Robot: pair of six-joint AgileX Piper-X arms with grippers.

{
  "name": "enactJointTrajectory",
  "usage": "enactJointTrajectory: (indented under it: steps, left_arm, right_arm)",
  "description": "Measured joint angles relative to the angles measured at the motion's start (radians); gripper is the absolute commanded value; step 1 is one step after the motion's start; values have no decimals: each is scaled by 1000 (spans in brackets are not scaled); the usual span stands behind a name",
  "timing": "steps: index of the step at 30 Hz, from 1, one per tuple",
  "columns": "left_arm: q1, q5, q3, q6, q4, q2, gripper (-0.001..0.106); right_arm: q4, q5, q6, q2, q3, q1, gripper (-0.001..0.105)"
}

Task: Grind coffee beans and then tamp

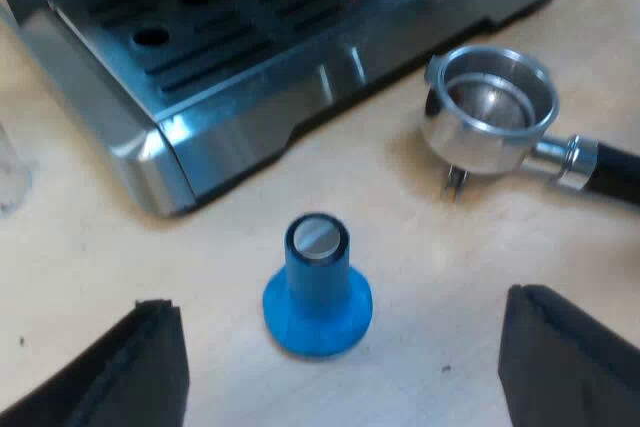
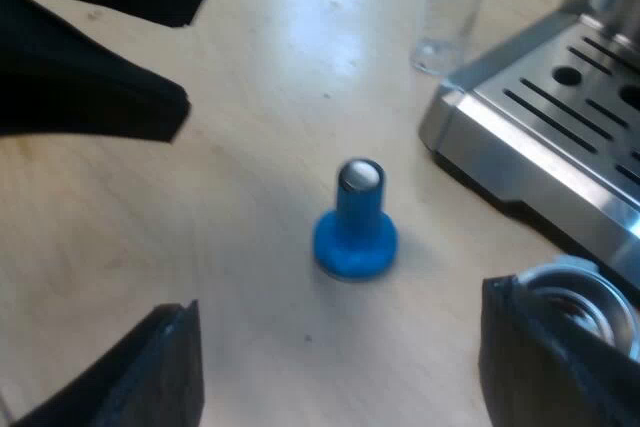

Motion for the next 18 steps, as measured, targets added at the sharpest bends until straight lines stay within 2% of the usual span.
enactJointTrajectory:
  steps: [5, 10, 18]
  left_arm:
    - [0, -3, 0, 0, -17, 60, 66]
    - [0, -3, 0, 0, -30, 62, 66]
    - [0, -3, 3, 0, -38, 62, 66]
  right_arm:
    - [-5, 85, 19, 0, 63, 0, 62]
    - [-33, 98, 46, 0, 118, 0, 62]
    - [-173, 109, 52, 0, 207, 0, 62]
